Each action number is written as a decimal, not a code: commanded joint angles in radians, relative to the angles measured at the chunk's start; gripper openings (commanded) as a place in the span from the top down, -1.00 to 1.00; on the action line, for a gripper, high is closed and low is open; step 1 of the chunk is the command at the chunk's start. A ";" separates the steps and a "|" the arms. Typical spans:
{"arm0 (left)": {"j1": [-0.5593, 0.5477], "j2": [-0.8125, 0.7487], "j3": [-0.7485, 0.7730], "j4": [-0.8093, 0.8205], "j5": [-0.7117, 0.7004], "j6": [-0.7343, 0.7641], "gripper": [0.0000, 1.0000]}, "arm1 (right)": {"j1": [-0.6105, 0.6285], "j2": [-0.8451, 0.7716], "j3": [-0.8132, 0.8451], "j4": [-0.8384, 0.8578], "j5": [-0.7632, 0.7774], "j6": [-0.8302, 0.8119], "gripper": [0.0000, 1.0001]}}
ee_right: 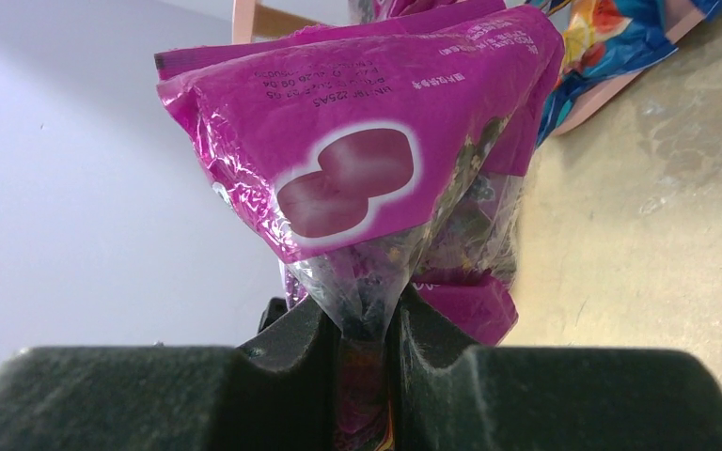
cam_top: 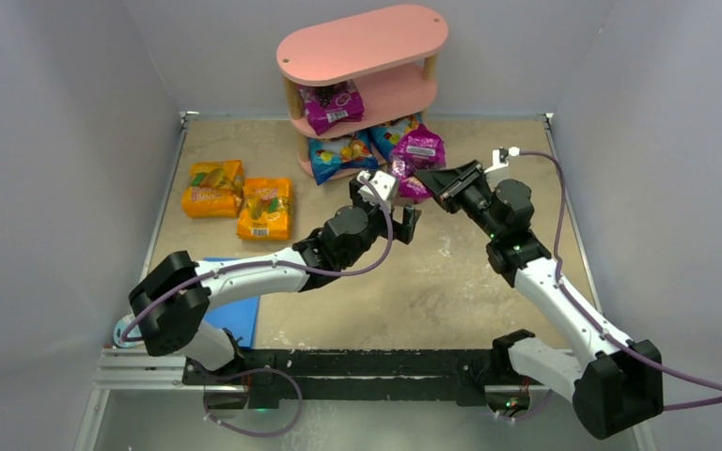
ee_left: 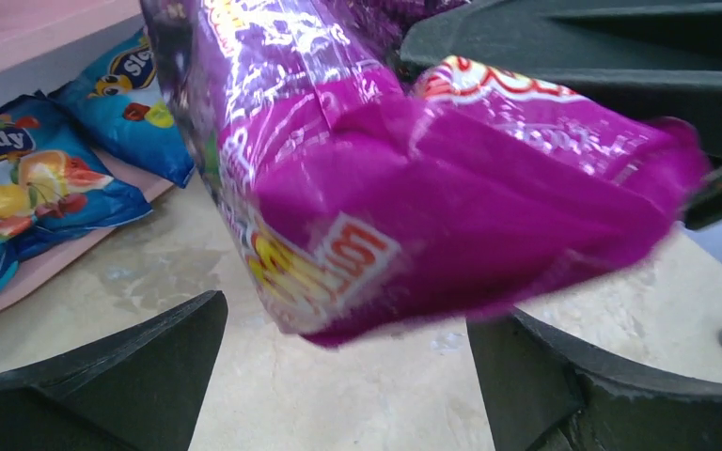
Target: Place and organize the candy bags onto the shelf
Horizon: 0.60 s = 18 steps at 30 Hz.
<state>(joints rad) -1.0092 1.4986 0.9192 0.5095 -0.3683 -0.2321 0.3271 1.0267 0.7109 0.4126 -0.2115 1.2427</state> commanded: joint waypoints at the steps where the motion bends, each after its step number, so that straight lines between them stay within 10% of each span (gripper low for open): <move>1: 0.000 0.031 0.077 0.048 -0.080 0.088 -0.91 | 0.006 -0.050 0.005 0.148 -0.066 0.048 0.62; 9: 0.000 0.072 0.152 0.032 -0.085 0.132 -0.73 | 0.010 -0.018 -0.007 0.127 -0.127 0.049 0.56; 16: 0.000 0.072 0.180 -0.051 -0.086 0.063 0.97 | 0.015 0.011 -0.022 0.070 -0.163 -0.017 0.40; 18: 0.000 0.062 0.168 -0.080 -0.072 0.034 1.00 | 0.015 0.017 -0.044 0.093 -0.181 -0.042 0.33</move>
<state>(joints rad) -1.0157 1.5810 1.0401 0.4255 -0.4320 -0.1375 0.3290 1.0492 0.6914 0.4229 -0.2878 1.2415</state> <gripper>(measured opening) 0.143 0.323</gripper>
